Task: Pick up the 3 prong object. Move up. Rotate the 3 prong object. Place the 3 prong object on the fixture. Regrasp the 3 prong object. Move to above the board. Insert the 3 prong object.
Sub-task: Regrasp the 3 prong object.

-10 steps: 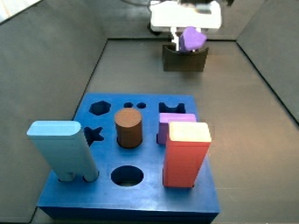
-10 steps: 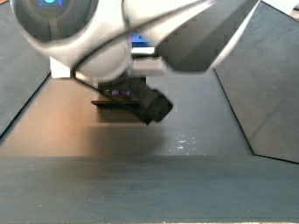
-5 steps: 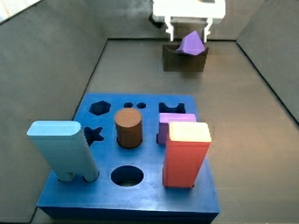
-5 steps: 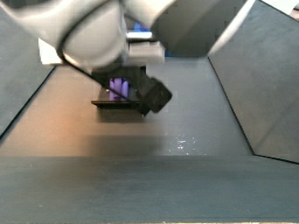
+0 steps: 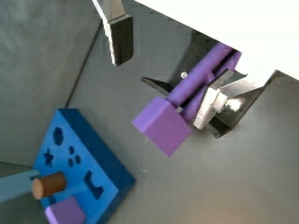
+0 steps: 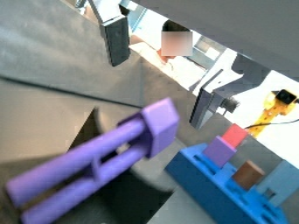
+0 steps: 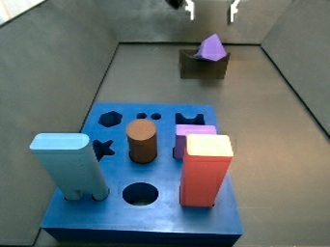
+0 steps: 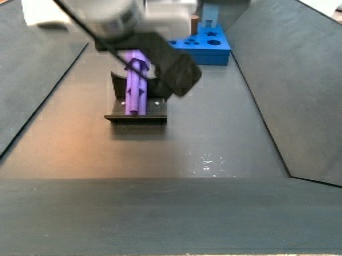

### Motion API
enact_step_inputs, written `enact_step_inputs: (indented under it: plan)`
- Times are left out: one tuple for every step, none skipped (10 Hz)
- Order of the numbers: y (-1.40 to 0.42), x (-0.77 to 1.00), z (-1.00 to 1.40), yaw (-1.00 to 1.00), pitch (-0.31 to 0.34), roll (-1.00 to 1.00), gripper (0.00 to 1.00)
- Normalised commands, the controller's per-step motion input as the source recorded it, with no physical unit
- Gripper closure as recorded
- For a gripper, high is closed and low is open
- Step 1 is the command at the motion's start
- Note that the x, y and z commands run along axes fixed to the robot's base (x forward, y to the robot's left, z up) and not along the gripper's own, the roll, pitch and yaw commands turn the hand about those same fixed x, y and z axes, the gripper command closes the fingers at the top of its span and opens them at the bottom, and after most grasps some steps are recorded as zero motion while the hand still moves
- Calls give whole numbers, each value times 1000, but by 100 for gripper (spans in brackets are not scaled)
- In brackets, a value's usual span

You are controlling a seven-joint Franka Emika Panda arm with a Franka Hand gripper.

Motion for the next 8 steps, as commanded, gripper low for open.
enact_step_inputs:
  plan:
    - [-1000, -11, 992, 6, 54, 1000, 0]
    - [-1000, -9, 975, 7, 52, 1000, 0]
    - [-1000, -47, 967, 6, 41, 1000, 0]
    - [-1000, -67, 952, 5, 36, 1000, 0]
    - [-909, -68, 803, 5, 31, 1000, 0]
    - [-783, -57, 648, 5, 30, 1000, 0]
    - [-511, -26, 323, 5, 29, 1000, 0]
    - [-298, -6, 77, 6, 28, 1000, 0]
